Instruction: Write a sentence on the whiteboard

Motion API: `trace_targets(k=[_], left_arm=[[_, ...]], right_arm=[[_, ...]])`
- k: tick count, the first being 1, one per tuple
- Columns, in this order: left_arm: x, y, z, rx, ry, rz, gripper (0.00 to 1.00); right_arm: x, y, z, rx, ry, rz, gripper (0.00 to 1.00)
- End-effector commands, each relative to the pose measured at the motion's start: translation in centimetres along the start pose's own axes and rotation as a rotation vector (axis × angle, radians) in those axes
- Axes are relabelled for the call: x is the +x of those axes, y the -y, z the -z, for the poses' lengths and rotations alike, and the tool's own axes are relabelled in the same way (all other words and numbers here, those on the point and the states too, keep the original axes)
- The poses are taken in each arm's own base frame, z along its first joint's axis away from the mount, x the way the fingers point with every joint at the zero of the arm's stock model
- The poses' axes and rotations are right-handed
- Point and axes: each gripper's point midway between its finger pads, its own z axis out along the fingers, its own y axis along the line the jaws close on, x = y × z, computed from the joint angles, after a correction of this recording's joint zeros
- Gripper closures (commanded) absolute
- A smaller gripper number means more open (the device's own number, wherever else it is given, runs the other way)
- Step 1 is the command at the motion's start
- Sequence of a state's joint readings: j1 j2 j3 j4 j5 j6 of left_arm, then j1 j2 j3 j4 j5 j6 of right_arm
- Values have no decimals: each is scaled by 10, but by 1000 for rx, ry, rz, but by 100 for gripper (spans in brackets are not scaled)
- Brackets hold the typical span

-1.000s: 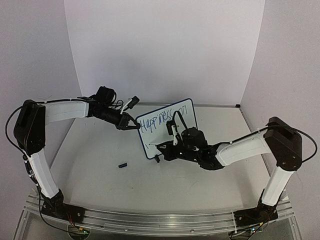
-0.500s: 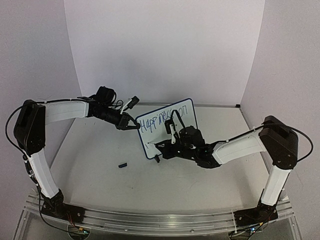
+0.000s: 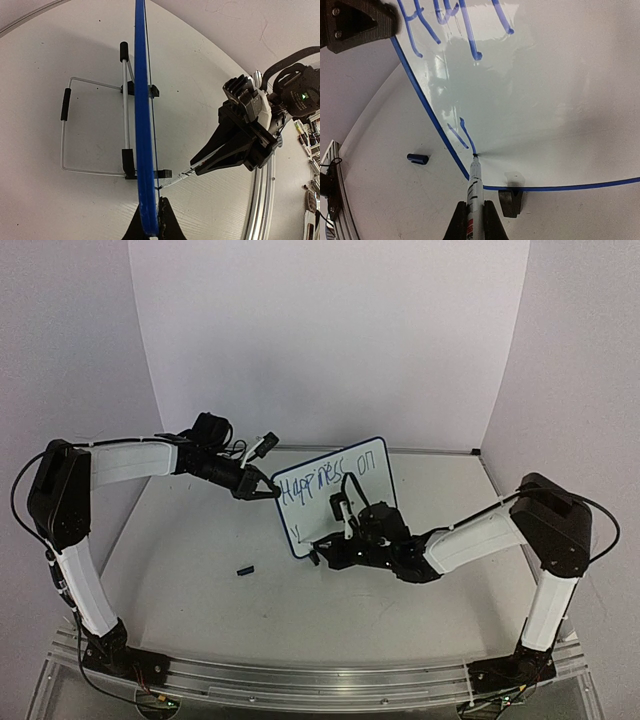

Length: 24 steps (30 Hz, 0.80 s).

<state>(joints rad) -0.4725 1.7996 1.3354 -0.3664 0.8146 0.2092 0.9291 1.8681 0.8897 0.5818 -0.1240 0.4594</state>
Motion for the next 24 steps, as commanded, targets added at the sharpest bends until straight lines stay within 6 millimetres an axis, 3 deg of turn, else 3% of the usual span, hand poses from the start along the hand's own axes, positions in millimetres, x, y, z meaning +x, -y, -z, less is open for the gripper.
trace_targets(k=[1,6,13,18,24], left_arm=[[22,-3,-8,-45,-87,-7,100],[23,-3,-9,-44,-90,-5,100],[23,-3,-9,-43,-89,-5,100],[23,-3,-9,-42,-89,-5,100],[24,-4,-10,-43,-90,-3,100]], right_arm=[[13,5,-5,-11,-34,-24,100],[7,-3,-3,-40,-26,-16,100],[-37,-32,25,-121,73,-2,100],[-53,-22,31,-89,115,-17,100],[-53,-6,24,-60,109,-44,100]])
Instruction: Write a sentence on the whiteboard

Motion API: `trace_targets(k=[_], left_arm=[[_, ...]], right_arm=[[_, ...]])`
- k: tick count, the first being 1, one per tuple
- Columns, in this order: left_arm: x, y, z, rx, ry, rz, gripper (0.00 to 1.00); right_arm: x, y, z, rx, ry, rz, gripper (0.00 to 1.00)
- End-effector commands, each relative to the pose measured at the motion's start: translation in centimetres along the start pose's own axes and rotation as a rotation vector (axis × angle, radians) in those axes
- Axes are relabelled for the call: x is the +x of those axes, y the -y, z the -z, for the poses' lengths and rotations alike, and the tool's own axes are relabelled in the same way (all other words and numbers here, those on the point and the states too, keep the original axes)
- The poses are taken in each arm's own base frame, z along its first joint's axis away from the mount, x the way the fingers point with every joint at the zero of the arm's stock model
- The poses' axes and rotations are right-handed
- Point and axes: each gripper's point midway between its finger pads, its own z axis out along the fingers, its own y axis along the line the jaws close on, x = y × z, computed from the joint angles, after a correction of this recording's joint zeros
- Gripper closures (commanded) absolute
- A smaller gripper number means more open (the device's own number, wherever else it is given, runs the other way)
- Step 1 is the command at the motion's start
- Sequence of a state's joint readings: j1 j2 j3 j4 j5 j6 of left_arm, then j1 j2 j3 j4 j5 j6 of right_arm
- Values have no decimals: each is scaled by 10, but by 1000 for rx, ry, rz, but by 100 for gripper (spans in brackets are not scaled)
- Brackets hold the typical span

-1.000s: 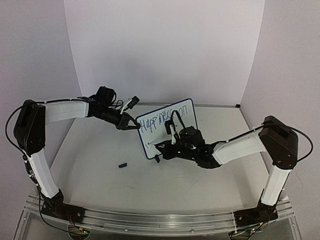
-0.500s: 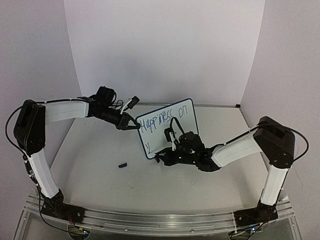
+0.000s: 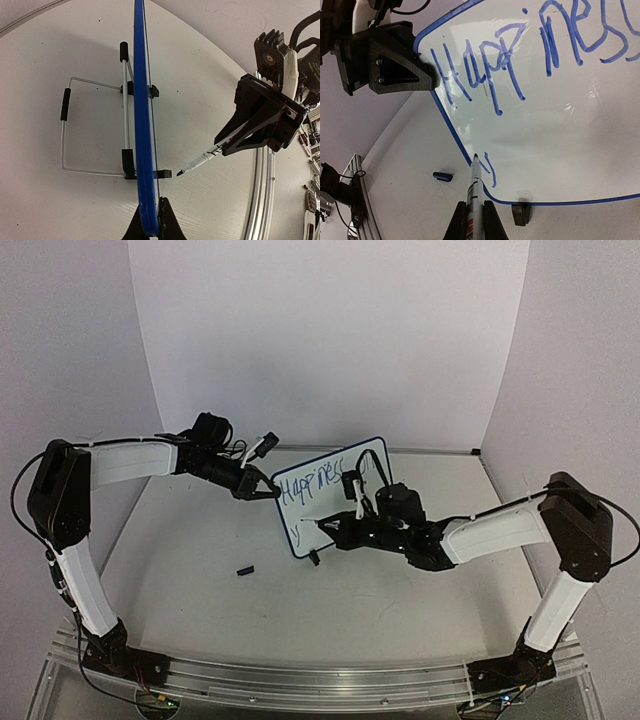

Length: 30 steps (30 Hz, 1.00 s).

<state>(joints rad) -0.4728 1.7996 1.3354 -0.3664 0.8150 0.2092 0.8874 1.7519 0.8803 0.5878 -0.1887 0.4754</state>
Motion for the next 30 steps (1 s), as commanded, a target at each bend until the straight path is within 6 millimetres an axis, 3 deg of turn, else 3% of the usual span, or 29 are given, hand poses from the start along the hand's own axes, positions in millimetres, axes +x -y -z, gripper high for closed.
trace_targets(k=[1,21,30], left_arm=[[24,-4,-10,-44,-90,-4,100],[26,-5,-12,-43,-97,-1,100],[27,-6,-12,-45,-99,-1,100]], right_arm=[[-6,10,-3,20,22,-18,100],[-7,18,-18,16,11,-13,100],[7,23,-21,17,-28,-11,100]])
